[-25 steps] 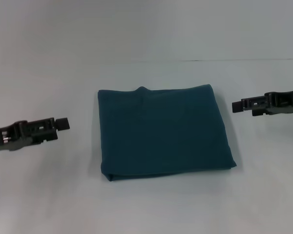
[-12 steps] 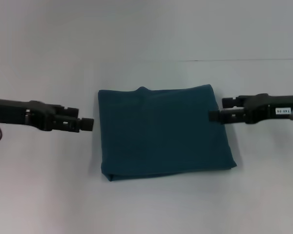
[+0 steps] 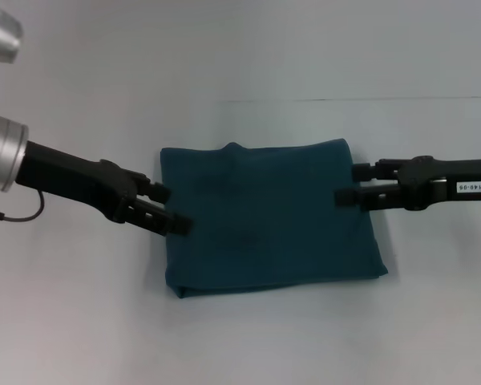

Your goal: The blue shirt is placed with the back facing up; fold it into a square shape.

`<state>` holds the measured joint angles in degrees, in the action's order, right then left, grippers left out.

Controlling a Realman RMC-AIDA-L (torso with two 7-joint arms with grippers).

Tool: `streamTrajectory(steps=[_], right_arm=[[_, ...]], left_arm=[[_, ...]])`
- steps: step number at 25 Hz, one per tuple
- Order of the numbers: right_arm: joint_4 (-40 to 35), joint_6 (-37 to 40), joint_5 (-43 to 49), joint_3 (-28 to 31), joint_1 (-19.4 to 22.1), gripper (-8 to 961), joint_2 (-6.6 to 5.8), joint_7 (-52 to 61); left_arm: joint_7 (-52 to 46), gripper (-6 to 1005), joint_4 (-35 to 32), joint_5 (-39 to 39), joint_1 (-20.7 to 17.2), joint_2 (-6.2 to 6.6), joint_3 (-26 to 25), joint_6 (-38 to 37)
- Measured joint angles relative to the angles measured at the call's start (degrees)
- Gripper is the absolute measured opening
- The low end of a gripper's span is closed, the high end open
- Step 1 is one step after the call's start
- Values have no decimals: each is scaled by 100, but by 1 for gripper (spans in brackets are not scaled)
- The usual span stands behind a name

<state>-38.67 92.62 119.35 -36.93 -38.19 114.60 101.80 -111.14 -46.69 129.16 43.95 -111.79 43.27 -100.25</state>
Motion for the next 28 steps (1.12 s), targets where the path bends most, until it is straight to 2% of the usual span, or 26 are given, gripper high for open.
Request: streamTrajectory(steps=[7,13,28], right_arm=[[-10,162,-614,49,7,939,-140,286],[-82,210,-454,-1,23,939,-246,321],[-234,283,248,-76,60,938,-265,330]], left_arm=[[-27,921,-17,0,39,6,40,118],[-123,920,-20,-6,40,23,-96,152],[-483,920,-69,8,197,50,32,-40]])
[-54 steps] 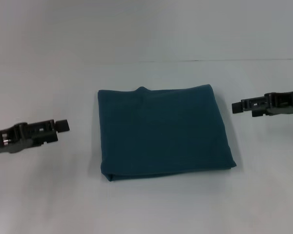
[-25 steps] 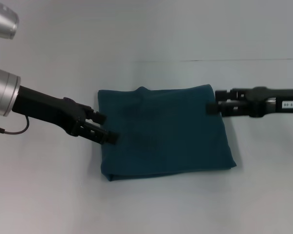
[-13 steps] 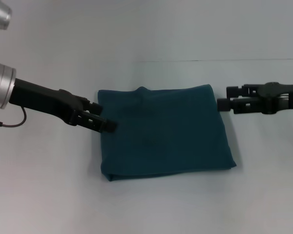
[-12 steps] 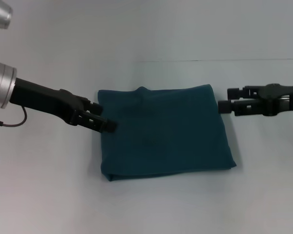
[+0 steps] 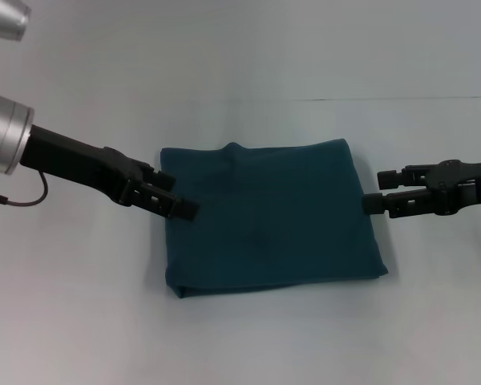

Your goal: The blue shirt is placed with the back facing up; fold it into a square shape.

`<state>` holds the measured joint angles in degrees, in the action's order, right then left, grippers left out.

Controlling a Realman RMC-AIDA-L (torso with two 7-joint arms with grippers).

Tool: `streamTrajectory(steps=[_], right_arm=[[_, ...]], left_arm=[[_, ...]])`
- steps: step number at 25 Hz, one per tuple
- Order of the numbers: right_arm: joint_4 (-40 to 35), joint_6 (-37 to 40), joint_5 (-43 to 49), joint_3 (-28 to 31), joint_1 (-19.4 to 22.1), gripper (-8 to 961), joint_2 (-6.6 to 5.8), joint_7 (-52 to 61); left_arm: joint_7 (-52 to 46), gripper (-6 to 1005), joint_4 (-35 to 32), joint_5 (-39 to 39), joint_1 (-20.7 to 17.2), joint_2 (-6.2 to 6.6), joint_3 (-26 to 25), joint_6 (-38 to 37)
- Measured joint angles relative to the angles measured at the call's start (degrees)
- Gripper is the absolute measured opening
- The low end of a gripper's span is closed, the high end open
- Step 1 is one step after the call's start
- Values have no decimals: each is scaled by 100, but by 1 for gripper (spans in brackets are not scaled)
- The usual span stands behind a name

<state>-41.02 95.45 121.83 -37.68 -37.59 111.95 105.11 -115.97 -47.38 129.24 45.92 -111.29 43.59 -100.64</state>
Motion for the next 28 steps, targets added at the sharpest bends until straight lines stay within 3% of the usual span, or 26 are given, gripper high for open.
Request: streamTrajectory(steps=[28], right_arm=[[-64,-452,70,-2,-68,937,12,-2]], left_arm=[[-406,921,-130,274,-25,-103,14,95]])
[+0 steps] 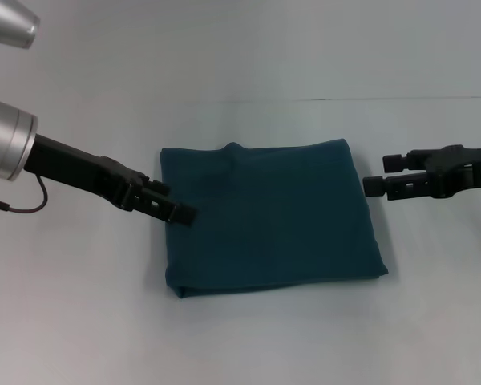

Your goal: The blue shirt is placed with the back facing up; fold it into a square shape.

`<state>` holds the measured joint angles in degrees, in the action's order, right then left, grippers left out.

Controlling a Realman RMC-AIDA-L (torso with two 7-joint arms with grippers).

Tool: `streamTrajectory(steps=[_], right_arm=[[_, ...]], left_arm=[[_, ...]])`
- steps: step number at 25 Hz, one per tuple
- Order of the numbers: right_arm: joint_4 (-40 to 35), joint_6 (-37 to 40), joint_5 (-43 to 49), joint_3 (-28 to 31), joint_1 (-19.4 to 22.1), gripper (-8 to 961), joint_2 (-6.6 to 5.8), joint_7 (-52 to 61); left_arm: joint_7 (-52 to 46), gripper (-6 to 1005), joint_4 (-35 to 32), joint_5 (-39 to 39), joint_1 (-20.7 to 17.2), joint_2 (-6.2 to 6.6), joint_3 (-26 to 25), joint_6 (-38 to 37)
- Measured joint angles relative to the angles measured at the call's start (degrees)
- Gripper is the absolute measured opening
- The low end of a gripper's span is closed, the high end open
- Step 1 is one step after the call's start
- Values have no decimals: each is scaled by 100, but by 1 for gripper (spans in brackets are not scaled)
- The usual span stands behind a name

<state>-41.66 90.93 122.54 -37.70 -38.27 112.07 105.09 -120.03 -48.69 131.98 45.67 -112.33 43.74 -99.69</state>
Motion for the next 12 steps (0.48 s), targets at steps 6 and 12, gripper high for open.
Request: streamTrajectory(steps=[6,12], right_arm=[[0,-50,0,0,-12,937,0,-18],[0,-192,-2,0,-27,937,4,-53]], left_arm=[[32,921,-1,-19,-8,-9,5,2],[35,921,-1,-19,12,-9,8,-1]])
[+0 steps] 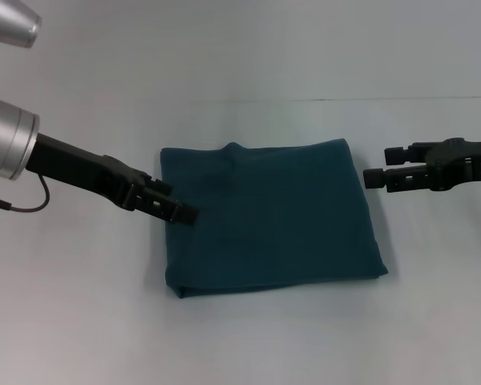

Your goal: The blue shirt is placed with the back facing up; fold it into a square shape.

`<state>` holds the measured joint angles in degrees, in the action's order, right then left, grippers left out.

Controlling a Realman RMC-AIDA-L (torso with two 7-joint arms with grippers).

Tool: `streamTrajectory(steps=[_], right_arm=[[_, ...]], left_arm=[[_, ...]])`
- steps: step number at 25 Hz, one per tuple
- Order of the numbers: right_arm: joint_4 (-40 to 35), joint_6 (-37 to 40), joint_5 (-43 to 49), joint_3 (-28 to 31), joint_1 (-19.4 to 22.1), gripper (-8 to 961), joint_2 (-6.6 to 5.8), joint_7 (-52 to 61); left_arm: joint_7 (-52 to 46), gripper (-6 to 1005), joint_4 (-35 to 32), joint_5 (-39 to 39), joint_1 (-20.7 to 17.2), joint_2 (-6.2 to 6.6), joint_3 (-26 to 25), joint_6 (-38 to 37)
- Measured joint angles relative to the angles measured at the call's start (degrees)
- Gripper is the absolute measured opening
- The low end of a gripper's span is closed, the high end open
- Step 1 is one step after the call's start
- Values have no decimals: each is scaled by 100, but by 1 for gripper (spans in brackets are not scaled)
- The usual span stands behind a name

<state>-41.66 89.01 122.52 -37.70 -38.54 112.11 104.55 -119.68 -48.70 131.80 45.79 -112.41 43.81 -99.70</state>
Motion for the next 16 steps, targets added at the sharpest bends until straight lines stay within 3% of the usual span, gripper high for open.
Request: streamTrajectory(steps=[16], right_arm=[[0,-24,-6,0,-35,924,21,24]], left_arm=[[49,920,-70,-6,-52,-6,-58,13]])
